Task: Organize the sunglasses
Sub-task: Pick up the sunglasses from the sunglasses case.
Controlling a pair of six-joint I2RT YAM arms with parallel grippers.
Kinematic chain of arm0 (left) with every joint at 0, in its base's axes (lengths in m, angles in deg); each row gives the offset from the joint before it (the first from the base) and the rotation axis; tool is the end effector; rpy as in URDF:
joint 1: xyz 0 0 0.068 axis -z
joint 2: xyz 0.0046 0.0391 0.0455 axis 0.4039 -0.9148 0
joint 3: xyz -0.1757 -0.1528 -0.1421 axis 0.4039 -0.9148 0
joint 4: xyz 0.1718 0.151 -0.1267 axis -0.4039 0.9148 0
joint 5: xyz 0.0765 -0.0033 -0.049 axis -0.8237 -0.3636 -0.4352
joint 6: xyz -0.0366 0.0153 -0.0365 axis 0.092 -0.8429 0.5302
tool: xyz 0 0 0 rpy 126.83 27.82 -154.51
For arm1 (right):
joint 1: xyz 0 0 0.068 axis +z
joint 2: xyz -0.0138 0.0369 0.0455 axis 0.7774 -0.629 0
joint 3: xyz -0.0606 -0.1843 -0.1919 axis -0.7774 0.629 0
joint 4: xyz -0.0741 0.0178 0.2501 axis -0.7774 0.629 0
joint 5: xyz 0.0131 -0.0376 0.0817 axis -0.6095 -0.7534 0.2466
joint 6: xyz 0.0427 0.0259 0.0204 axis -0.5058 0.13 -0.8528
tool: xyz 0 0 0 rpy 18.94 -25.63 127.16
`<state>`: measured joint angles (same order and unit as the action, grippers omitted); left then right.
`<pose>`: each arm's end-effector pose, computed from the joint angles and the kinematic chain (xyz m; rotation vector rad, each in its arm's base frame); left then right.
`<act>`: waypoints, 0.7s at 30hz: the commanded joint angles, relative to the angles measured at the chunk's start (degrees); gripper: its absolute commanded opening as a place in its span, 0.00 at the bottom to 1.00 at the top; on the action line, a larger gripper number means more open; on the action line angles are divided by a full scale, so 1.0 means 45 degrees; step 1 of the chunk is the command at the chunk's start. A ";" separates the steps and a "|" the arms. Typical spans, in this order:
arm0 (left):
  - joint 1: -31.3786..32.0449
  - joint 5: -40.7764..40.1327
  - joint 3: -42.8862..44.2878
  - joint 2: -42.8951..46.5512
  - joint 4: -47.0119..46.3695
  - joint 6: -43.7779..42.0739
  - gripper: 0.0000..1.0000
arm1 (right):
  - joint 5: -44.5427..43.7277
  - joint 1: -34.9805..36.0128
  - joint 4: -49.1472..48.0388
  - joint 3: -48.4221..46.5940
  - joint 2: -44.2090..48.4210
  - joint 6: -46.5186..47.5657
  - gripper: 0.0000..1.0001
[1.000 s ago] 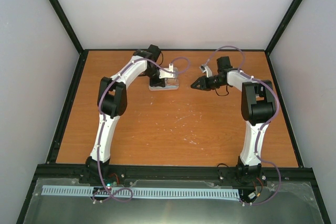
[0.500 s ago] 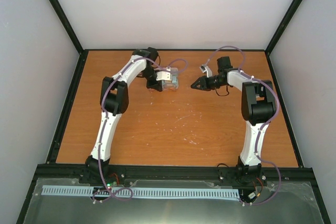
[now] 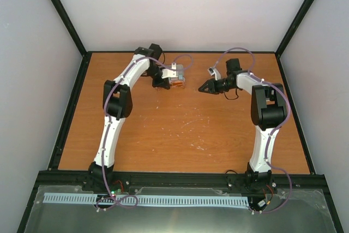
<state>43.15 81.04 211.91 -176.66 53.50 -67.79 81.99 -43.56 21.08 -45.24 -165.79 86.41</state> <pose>0.4654 -0.1805 0.1860 1.9083 2.0310 -0.5471 0.4123 0.0830 0.1583 -0.4787 2.4532 1.2788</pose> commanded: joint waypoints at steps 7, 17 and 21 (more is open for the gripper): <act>-0.0136 0.1026 0.0346 0.1170 -0.0608 0.0231 0.01 | 0.0284 -0.0077 0.0198 -0.0945 -0.0249 0.0076 0.30; -0.0619 0.0520 -0.0162 0.1799 -0.2635 0.1612 0.01 | 0.0772 0.0564 -0.1195 -0.3588 -0.1679 -0.1312 0.20; -0.1075 0.0353 -0.0195 0.1959 -0.3191 0.2431 0.01 | 0.0461 0.1315 -0.0993 -0.5857 -0.3145 -0.1581 0.19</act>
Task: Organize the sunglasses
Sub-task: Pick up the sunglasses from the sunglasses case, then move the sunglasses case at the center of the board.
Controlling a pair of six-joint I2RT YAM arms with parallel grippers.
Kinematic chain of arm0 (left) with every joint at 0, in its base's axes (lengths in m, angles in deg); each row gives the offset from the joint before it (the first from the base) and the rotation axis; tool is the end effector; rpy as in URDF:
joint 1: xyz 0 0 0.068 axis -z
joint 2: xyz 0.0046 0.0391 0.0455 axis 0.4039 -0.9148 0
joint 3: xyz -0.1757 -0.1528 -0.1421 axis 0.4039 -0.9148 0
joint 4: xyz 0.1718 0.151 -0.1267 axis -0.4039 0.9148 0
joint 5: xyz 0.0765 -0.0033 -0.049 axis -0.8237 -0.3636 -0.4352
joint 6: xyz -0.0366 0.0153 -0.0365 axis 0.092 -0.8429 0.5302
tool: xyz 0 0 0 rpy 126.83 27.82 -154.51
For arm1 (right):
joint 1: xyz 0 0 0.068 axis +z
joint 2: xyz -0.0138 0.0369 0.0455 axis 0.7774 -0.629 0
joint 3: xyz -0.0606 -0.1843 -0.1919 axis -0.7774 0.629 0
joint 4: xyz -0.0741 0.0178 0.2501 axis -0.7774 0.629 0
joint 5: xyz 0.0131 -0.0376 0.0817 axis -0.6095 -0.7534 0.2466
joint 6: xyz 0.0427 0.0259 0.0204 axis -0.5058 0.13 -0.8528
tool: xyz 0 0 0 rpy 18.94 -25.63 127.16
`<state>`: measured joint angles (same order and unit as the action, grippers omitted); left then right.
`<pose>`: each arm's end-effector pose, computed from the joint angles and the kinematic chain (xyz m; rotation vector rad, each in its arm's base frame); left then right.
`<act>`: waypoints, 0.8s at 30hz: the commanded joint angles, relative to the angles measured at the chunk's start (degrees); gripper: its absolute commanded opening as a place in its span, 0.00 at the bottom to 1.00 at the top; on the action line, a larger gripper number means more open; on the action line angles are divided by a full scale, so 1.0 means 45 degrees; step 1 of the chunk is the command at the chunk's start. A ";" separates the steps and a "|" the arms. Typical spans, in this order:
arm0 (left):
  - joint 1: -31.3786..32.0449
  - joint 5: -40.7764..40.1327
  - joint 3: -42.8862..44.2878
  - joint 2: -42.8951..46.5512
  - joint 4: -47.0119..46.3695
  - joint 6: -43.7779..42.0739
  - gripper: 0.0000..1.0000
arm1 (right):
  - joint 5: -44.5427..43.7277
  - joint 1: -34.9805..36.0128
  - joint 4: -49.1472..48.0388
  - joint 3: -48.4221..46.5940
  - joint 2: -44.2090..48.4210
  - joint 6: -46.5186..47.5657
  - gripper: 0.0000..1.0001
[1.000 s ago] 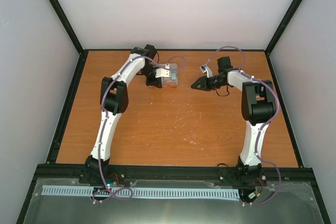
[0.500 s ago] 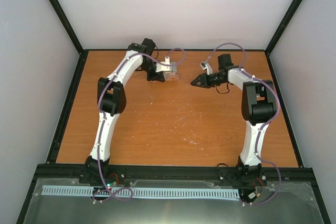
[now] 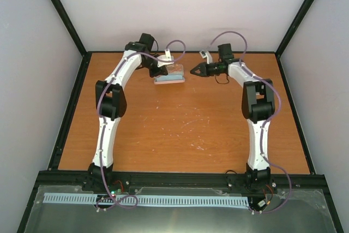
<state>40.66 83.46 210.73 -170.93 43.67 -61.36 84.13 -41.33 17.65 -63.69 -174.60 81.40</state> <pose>0.4784 -0.1632 0.2338 1.6801 1.9486 -0.4541 0.4727 0.1107 0.1880 -0.5491 2.2731 1.2948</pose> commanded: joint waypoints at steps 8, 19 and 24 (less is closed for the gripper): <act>-0.1416 -0.0392 -0.1369 0.1619 -0.1821 0.1763 0.01 | -0.0946 0.2595 0.0107 -0.4626 -0.3194 -0.1010 0.18; -0.2057 0.0409 -0.2333 0.2017 -0.2178 0.1673 0.01 | -0.2240 0.3079 -0.0238 -0.4702 -0.4001 -0.1613 0.18; -0.2259 0.0671 -0.2490 0.2017 -0.2237 0.1501 0.01 | -0.2517 0.3078 -0.0076 -0.4920 -0.4319 -0.1702 0.18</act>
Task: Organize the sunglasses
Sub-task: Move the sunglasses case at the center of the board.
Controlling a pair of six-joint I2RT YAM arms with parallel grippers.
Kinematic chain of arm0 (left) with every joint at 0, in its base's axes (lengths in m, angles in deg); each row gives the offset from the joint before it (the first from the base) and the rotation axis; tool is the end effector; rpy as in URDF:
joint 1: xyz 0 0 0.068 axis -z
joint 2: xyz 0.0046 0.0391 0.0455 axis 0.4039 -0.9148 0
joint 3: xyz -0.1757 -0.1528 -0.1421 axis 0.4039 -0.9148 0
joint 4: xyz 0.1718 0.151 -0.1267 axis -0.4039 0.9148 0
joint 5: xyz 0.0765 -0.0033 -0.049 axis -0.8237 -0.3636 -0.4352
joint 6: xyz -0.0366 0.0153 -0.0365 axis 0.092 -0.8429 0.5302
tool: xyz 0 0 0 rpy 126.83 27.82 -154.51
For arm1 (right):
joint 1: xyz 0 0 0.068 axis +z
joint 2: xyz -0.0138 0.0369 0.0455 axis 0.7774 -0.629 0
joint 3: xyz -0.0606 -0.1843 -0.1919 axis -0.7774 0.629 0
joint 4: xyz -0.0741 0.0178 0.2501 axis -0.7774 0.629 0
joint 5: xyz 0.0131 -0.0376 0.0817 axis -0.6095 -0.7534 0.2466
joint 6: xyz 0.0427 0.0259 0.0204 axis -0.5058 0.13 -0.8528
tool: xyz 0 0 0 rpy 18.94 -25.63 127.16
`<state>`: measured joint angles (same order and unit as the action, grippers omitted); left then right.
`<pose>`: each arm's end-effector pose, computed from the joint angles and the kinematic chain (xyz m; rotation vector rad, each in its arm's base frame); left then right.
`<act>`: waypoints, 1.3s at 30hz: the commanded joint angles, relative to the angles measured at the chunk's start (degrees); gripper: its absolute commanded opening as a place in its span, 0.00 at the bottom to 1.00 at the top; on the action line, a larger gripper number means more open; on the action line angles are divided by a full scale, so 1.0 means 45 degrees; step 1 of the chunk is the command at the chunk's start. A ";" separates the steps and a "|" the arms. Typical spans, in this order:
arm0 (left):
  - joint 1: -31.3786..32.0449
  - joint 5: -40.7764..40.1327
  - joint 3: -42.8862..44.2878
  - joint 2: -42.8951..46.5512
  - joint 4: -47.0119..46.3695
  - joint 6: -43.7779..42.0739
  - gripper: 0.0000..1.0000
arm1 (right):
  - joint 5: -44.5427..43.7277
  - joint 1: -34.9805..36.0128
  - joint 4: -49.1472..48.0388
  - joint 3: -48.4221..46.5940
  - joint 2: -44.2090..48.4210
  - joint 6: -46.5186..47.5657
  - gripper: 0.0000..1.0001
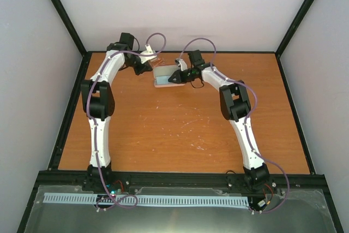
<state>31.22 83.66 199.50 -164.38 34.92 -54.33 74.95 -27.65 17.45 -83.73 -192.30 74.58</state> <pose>0.4869 -0.0811 0.2378 1.3712 2.1021 -0.3972 0.4932 0.2415 0.1380 -0.6660 2.3599 1.2483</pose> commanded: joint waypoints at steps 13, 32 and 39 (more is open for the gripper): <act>-0.0511 0.1094 -0.0228 0.0589 -0.0462 -0.0328 0.01 | -0.0448 0.0341 0.1335 -0.0242 -0.0722 0.0464 0.18; -0.0511 0.1539 -0.0317 0.0677 -0.0462 -0.0517 0.01 | -0.0876 0.1035 0.4323 -0.0155 -0.0564 0.2495 0.18; -0.0511 0.2308 0.0020 0.0753 0.0387 -0.1288 0.01 | -0.0995 0.1016 0.4068 -0.0860 -0.0517 0.1890 0.18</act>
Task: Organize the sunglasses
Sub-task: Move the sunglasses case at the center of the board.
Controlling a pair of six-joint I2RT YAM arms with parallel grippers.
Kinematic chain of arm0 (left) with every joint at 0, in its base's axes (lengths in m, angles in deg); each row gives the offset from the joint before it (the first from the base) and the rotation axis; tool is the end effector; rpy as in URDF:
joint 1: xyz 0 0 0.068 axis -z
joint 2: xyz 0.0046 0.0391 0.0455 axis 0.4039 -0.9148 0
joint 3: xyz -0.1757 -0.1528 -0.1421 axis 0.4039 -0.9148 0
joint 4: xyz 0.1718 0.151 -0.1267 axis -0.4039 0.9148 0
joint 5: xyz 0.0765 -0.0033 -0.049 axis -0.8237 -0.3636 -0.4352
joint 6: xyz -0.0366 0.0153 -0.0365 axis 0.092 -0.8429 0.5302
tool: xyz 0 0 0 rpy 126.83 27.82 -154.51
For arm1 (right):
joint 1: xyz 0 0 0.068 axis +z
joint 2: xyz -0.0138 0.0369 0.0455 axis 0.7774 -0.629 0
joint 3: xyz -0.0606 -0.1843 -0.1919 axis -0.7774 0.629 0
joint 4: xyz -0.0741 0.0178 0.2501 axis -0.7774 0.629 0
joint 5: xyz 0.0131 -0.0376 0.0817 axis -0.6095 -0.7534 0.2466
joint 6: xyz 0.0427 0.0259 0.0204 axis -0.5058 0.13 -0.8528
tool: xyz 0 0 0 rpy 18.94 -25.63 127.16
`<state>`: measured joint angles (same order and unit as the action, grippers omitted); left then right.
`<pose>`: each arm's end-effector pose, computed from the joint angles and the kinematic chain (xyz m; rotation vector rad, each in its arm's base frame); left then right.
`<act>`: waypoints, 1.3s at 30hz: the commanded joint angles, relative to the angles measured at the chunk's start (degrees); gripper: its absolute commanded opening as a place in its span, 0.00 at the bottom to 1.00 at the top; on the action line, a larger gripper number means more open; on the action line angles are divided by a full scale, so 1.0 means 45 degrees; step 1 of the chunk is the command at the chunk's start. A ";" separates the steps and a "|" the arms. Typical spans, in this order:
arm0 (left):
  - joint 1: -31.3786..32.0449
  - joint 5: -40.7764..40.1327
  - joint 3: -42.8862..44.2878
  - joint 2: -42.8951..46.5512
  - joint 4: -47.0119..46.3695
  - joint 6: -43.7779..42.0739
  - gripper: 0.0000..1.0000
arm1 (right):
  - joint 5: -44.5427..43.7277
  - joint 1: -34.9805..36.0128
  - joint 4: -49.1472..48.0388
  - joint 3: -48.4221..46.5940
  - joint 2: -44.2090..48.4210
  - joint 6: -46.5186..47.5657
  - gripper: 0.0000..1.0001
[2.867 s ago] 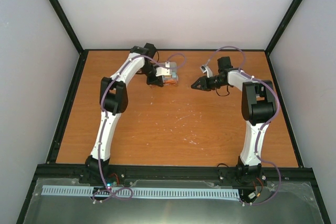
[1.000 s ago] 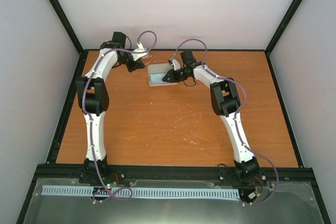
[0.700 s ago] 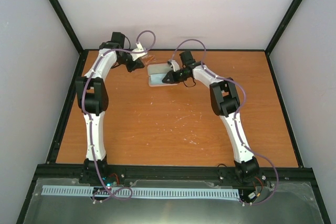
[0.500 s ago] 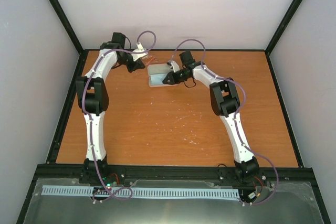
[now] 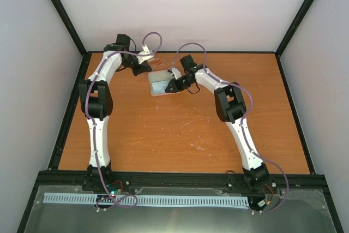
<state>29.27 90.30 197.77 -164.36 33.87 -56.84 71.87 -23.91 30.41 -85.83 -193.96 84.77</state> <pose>0.4875 -0.0678 0.2319 1.3729 2.0268 -0.5033 0.4657 0.2661 0.1205 -0.8753 2.4855 1.1641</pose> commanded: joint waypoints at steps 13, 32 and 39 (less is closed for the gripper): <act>-0.0079 0.1334 -0.0089 0.1431 0.0638 -0.0257 0.01 | -0.0790 0.0269 0.0070 0.3793 0.1936 -0.1474 0.18; 0.0145 0.2188 -0.2221 0.3345 0.0584 -0.0221 0.01 | -0.1526 0.1122 -0.0844 0.7298 0.3961 -0.2184 0.18; 0.0279 0.2352 -0.2884 0.4083 0.0440 -0.0086 0.01 | -0.1580 0.1199 -0.0756 0.7820 0.4443 -0.2253 0.19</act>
<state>29.93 98.22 185.51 -149.51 36.56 -57.65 66.42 -19.52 21.36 -53.17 -174.44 76.64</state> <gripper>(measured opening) 0.059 0.182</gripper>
